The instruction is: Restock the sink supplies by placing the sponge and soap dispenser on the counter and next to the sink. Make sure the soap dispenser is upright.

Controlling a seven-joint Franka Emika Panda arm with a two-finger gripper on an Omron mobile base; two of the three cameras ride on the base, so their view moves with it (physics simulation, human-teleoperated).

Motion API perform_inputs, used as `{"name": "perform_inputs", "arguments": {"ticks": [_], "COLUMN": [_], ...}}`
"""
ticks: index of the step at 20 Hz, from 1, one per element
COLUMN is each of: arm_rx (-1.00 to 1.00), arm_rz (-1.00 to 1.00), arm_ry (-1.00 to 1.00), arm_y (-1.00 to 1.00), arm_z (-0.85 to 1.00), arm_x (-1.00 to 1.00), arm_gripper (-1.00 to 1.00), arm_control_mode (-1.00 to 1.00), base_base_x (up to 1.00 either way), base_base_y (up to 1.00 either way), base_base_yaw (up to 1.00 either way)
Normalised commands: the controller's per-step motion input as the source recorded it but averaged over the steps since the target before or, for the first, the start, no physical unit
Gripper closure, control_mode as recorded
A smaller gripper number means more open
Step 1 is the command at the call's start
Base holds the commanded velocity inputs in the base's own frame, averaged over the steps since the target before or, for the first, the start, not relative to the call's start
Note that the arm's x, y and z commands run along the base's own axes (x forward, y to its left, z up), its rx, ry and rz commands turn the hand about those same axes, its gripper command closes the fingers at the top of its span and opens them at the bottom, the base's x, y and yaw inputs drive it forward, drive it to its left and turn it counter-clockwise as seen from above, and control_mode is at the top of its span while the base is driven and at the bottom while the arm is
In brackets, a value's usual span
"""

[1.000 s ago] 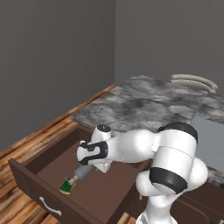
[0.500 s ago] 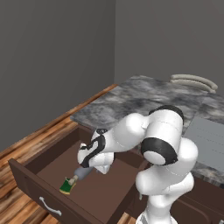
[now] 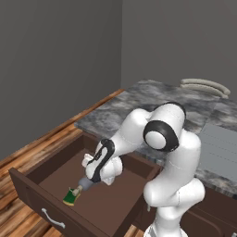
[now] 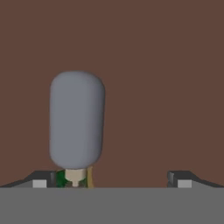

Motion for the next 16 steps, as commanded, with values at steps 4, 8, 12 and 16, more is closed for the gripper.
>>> {"name": "perform_inputs", "arguments": {"ticks": [4, 8, 12, 16], "arm_rx": [-0.04, -0.04, -0.03, -0.05], "arm_rz": [0.00, 0.00, 0.00, 0.00], "arm_ry": [0.05, 0.10, 0.08, 0.07], "arm_y": [0.30, 0.22, 0.18, 0.10], "arm_z": [-0.02, -0.03, 0.00, -0.06], "arm_x": [0.25, 0.26, 0.21, 0.21], "arm_gripper": [-1.00, -1.00, -1.00, -1.00], "arm_control_mode": [-1.00, -1.00, -1.00, -1.00], "base_base_x": [0.00, 0.00, 0.00, 0.00], "base_base_y": [0.00, 0.00, 0.00, 0.00], "base_base_yaw": [0.00, 0.00, 0.00, 0.00]}}
